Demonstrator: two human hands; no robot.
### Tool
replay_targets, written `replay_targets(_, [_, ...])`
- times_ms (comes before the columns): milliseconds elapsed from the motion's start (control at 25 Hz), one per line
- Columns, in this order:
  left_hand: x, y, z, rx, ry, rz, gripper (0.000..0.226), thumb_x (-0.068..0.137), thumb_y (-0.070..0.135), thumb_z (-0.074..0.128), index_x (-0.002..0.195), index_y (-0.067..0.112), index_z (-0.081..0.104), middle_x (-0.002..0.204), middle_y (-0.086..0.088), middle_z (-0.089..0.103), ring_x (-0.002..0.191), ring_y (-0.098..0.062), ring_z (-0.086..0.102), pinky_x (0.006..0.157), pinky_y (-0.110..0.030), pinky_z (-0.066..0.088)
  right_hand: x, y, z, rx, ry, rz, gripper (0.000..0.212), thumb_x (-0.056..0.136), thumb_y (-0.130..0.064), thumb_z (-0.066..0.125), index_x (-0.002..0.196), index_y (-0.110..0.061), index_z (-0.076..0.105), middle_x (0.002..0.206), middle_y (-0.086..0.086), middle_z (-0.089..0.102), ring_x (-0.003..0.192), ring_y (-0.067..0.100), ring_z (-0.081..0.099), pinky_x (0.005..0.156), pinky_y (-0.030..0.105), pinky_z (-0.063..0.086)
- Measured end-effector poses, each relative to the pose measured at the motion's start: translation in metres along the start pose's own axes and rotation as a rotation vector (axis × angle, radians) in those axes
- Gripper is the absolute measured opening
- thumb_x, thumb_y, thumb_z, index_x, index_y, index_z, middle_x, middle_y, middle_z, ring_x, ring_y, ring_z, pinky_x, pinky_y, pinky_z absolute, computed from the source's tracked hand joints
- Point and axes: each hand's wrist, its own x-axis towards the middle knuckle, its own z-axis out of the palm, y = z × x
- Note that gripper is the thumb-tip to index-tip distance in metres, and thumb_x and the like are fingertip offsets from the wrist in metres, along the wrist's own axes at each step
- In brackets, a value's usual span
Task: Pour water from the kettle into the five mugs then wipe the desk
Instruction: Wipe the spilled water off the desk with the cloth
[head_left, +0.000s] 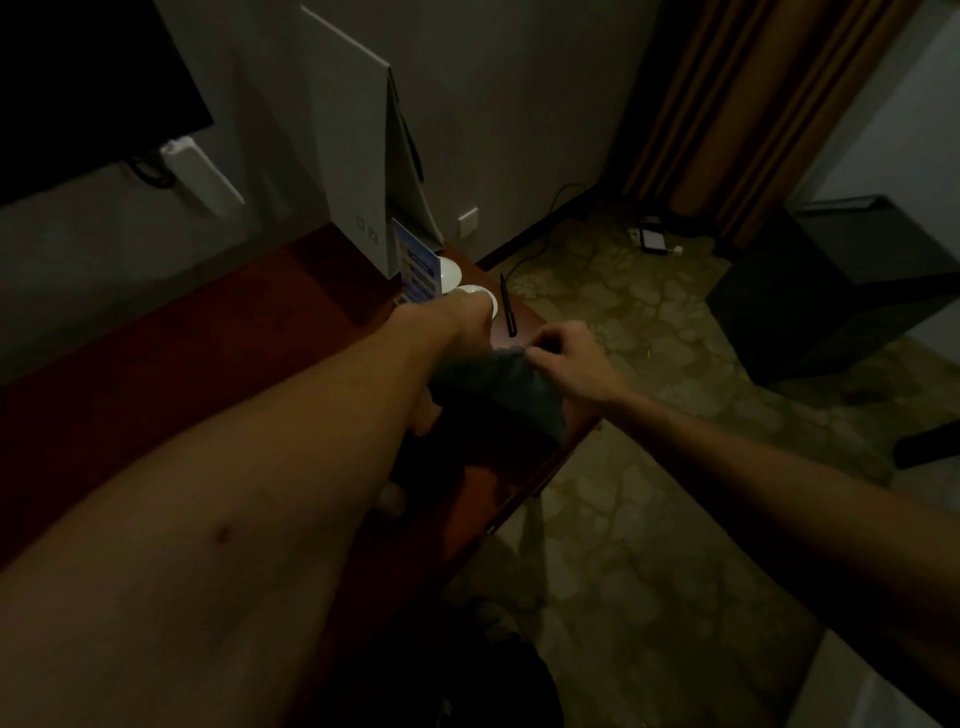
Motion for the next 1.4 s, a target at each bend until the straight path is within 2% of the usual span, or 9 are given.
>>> replay_targets(80, [0.015,-0.005,0.005,0.013,0.002,-0.045,0.035,0.094,0.018,0.057,0.128,0.011,0.05,0.124,-0.012,0.051,0.116,-0.03,0.05,0.102,-0.044,0.043,0.025,0.019,0.004,-0.003,-0.006,0.084,0.014,0.097,-0.02,0.056,0.101,-0.011,0.067,0.097,0.004,0.067,0.086,0.012,0.066,0.074,0.027,0.057])
replay_targets(240, [0.049,-0.004,0.051,0.015,-0.165,-0.02,0.039,0.094,0.015,0.057,0.132,0.016,0.05,0.128,-0.007,0.053,0.115,-0.027,0.052,0.1,-0.044,0.044,0.062,0.063,0.026,-0.274,-0.051,0.241,0.011,0.096,-0.022,0.055,0.103,-0.026,0.062,0.1,-0.003,0.065,0.089,0.01,0.064,0.08,0.033,0.056])
replay_targets(400, [0.063,-0.007,0.072,0.047,-0.109,0.048,0.05,0.087,0.024,0.064,0.133,0.026,0.046,0.137,-0.001,0.046,0.127,-0.027,0.044,0.105,-0.055,0.036,0.044,0.07,0.037,-0.383,-0.097,0.147,0.015,0.094,-0.023,0.056,0.107,-0.021,0.062,0.101,-0.002,0.062,0.09,0.014,0.062,0.076,0.028,0.053])
replay_targets(520, [0.063,-0.013,0.077,0.184,-0.116,0.091,0.073,0.088,0.035,0.064,0.15,0.027,0.027,0.155,-0.001,0.026,0.142,-0.029,0.026,0.109,-0.063,0.025,0.024,0.08,0.051,-0.546,-0.09,-0.075,0.037,0.087,-0.037,0.056,0.119,-0.018,0.059,0.113,0.002,0.059,0.104,0.019,0.056,0.091,0.037,0.049])
replay_targets(640, [0.055,-0.012,0.085,0.299,-0.188,0.104,0.099,0.083,0.049,0.068,0.156,0.029,0.004,0.162,-0.001,0.005,0.148,-0.032,0.008,0.112,-0.064,0.017,0.015,0.095,0.067,-0.635,-0.085,-0.1,0.074,0.087,-0.046,0.055,0.149,-0.012,0.032,0.149,0.01,0.039,0.135,0.026,0.036,0.114,0.045,0.034])
replay_targets(720, [0.054,-0.012,0.093,0.381,-0.126,0.111,0.103,0.082,0.048,0.069,0.156,0.031,0.0,0.163,-0.003,0.003,0.148,-0.032,0.006,0.112,-0.063,0.018,0.008,0.099,0.076,-0.631,-0.069,-0.11,0.082,0.089,-0.043,0.058,0.155,-0.013,0.02,0.158,0.009,0.025,0.145,0.027,0.024,0.118,0.047,0.028])
replay_targets(920, [0.065,-0.007,0.095,0.33,-0.038,0.16,0.09,0.08,0.039,0.074,0.152,0.03,0.02,0.153,-0.005,0.026,0.141,-0.029,0.028,0.107,-0.051,0.036,0.005,0.101,0.083,-0.525,-0.004,-0.094,0.077,0.093,-0.034,0.061,0.156,-0.014,0.021,0.161,0.006,0.021,0.148,0.024,0.017,0.121,0.044,0.024])
replay_targets(1160, [0.05,-0.063,0.075,0.387,-0.112,-0.09,0.061,0.088,0.036,0.065,0.142,0.023,0.039,0.138,-0.008,0.047,0.126,-0.028,0.048,0.103,-0.042,0.041,0.056,0.062,0.14,-0.52,-0.162,-0.182,0.073,0.096,-0.024,0.059,0.156,-0.008,0.021,0.165,0.014,0.012,0.152,0.032,0.005,0.121,0.05,0.019])
replay_targets(1400, [0.078,0.006,0.088,0.364,0.047,0.111,0.033,0.093,0.019,0.056,0.126,0.017,0.055,0.126,-0.009,0.057,0.108,-0.026,0.062,0.084,-0.036,0.051,0.026,0.115,0.077,-0.511,0.006,-0.159,0.069,0.091,-0.027,0.06,0.152,-0.015,0.03,0.154,0.009,0.031,0.139,0.029,0.035,0.11,0.044,0.04])
